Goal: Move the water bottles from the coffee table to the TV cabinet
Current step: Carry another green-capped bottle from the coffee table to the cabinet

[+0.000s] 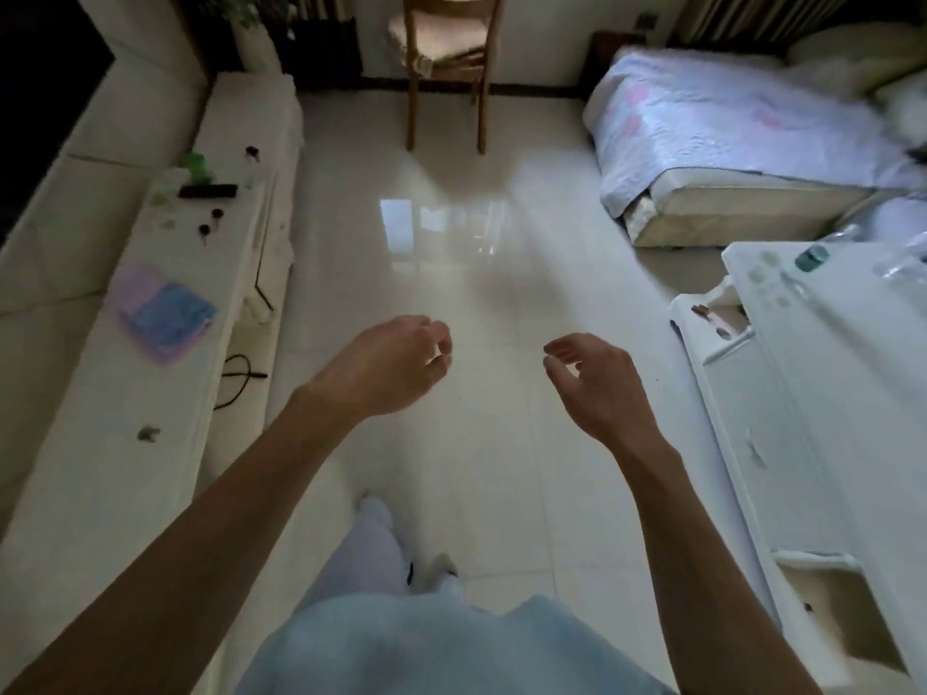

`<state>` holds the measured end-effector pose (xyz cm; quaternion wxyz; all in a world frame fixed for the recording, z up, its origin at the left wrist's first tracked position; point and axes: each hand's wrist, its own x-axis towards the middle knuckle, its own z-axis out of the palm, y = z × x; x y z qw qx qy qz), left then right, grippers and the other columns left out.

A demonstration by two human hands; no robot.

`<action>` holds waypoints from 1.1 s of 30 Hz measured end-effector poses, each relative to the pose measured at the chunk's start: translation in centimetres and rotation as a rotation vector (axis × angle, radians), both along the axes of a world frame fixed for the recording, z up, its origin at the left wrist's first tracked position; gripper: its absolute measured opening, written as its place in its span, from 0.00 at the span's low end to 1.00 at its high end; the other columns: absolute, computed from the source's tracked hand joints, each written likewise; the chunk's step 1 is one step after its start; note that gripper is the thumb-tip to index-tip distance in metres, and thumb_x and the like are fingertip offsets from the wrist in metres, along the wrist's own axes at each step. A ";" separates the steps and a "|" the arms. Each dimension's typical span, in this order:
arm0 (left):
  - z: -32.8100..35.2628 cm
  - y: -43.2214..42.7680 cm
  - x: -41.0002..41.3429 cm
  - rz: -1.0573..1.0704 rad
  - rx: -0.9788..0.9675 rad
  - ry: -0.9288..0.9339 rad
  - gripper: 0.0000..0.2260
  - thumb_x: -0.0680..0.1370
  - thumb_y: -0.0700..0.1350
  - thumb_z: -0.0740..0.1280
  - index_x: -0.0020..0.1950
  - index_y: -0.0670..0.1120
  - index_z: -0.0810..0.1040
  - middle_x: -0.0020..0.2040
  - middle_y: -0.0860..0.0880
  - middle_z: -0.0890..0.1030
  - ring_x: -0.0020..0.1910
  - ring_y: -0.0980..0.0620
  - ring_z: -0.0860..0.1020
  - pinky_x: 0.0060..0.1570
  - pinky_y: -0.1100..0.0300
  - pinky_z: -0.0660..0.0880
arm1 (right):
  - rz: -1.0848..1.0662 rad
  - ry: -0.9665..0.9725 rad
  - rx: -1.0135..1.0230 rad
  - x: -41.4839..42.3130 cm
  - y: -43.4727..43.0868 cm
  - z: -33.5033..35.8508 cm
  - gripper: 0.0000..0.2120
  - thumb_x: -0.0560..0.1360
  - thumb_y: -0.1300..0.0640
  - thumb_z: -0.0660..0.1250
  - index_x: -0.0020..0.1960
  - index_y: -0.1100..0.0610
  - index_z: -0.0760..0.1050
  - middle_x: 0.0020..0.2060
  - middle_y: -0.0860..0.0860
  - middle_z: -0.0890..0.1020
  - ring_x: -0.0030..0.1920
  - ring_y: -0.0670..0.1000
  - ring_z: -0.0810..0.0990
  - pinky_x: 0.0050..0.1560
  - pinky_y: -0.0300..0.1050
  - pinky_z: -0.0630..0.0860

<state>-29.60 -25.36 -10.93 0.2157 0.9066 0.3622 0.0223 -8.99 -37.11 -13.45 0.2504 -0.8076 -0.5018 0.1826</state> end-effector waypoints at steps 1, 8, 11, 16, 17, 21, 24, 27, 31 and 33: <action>-0.3 0.4 1.4 -0.039 -0.004 0.006 0.09 0.79 0.49 0.61 0.55 0.49 0.77 0.54 0.49 0.80 0.52 0.48 0.78 0.52 0.54 0.75 | -0.038 0.008 -0.006 1.0 -0.4 -0.1 0.11 0.77 0.54 0.65 0.56 0.55 0.80 0.51 0.48 0.83 0.49 0.45 0.80 0.54 0.41 0.76; -1.7 5.4 11.4 -0.243 0.006 -0.020 0.08 0.79 0.49 0.61 0.52 0.49 0.78 0.50 0.50 0.80 0.48 0.48 0.78 0.44 0.58 0.71 | -0.221 0.029 -0.070 7.4 0.4 -1.1 0.10 0.77 0.53 0.64 0.55 0.54 0.80 0.50 0.48 0.83 0.49 0.45 0.80 0.56 0.43 0.76; -1.8 8.9 17.0 -0.321 -0.003 -0.047 0.08 0.79 0.48 0.61 0.50 0.49 0.78 0.49 0.50 0.80 0.45 0.49 0.77 0.40 0.59 0.68 | -0.297 0.008 -0.081 10.9 2.7 -0.6 0.10 0.77 0.53 0.64 0.54 0.54 0.80 0.49 0.47 0.83 0.49 0.45 0.80 0.55 0.44 0.77; -0.3 14.7 25.0 -0.436 -0.053 -0.106 0.07 0.79 0.47 0.61 0.48 0.49 0.78 0.47 0.49 0.80 0.44 0.48 0.79 0.44 0.56 0.76 | -0.400 -0.027 -0.134 17.2 7.0 2.2 0.10 0.76 0.52 0.64 0.55 0.53 0.80 0.49 0.46 0.83 0.50 0.45 0.80 0.54 0.42 0.75; -0.1 15.8 26.2 -0.452 -0.051 -0.107 0.07 0.79 0.47 0.61 0.48 0.49 0.78 0.47 0.49 0.81 0.43 0.48 0.78 0.44 0.55 0.76 | -0.426 -0.030 -0.138 18.4 7.8 2.7 0.10 0.77 0.53 0.64 0.55 0.54 0.80 0.49 0.46 0.83 0.50 0.45 0.80 0.54 0.41 0.75; 0.8 20.1 30.5 -0.510 -0.027 -0.092 0.07 0.79 0.48 0.60 0.48 0.49 0.77 0.48 0.49 0.81 0.44 0.48 0.79 0.45 0.53 0.77 | -0.501 -0.028 -0.144 22.0 10.6 3.3 0.10 0.77 0.53 0.65 0.55 0.54 0.80 0.49 0.46 0.83 0.50 0.46 0.80 0.55 0.43 0.75; 1.5 22.4 33.3 -0.554 -0.024 -0.092 0.07 0.79 0.47 0.60 0.48 0.48 0.78 0.48 0.49 0.81 0.45 0.48 0.79 0.46 0.52 0.78 | -0.531 -0.006 -0.143 24.2 12.7 3.3 0.10 0.77 0.53 0.65 0.54 0.54 0.81 0.49 0.46 0.83 0.50 0.46 0.80 0.54 0.42 0.74; 1.6 24.1 36.3 -0.587 -0.015 -0.069 0.08 0.79 0.47 0.60 0.50 0.48 0.78 0.49 0.49 0.81 0.46 0.48 0.79 0.47 0.53 0.77 | -0.578 0.012 -0.107 27.0 14.7 3.2 0.09 0.76 0.53 0.65 0.53 0.54 0.80 0.47 0.46 0.84 0.49 0.46 0.80 0.52 0.42 0.74; 0.9 25.8 41.0 -0.619 -0.012 -0.035 0.08 0.80 0.48 0.60 0.51 0.48 0.78 0.49 0.49 0.81 0.46 0.48 0.79 0.46 0.55 0.76 | -0.588 0.032 -0.109 31.1 16.4 2.3 0.09 0.76 0.53 0.65 0.53 0.54 0.80 0.47 0.46 0.83 0.49 0.47 0.79 0.53 0.44 0.75; 0.5 26.3 43.3 -0.624 -0.018 -0.025 0.08 0.80 0.48 0.60 0.51 0.48 0.78 0.49 0.49 0.81 0.46 0.49 0.79 0.46 0.55 0.76 | -0.578 0.034 -0.120 33.4 17.0 1.7 0.09 0.76 0.53 0.65 0.53 0.54 0.80 0.48 0.46 0.83 0.50 0.47 0.80 0.53 0.44 0.75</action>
